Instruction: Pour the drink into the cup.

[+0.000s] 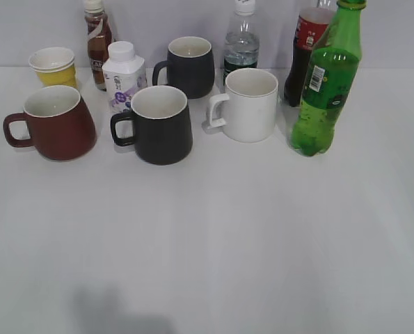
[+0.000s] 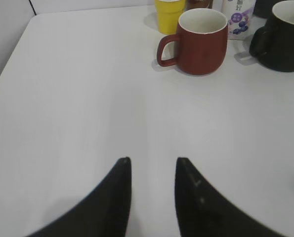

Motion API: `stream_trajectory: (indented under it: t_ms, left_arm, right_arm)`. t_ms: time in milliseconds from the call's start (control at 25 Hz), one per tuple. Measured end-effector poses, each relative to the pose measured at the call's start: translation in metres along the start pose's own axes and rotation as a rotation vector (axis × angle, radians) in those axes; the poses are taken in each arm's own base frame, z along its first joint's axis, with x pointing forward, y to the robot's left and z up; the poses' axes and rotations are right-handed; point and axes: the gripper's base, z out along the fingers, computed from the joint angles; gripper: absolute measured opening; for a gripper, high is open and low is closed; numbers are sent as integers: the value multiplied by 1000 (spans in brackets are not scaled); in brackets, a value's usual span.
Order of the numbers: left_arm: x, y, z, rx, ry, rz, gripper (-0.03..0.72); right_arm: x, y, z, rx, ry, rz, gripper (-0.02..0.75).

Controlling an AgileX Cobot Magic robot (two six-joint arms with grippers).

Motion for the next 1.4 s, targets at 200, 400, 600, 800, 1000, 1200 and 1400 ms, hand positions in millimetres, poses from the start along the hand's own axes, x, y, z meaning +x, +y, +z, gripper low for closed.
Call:
stream_trajectory:
  t_ms: [200,400,600,800,1000,1200,1400]
  left_arm:
    - [0,0,0,0,0,0,239]
    - [-10,1,-1,24,-57,22,239]
    - [-38,0,14,70,-212,33,239]
    - [-45,-4,64,72,-233,36,239]
    - [-37,-9,124,77,-199,31,239]
    - [-28,-13,182,68,-78,-62,239]
    - [-21,-13,228,31,-130,-65,239]
  right_arm:
    - [0,0,0,0,0,0,586]
    - [-6,3,-4,-32,-48,19,587]
    - [-31,8,2,-84,-215,46,587]
    - [-42,13,34,-103,-239,57,586]
    - [-55,19,66,-126,-242,38,586]
    - [-69,28,90,-172,-275,-41,586]
    - [-73,38,118,-200,-232,-71,587]
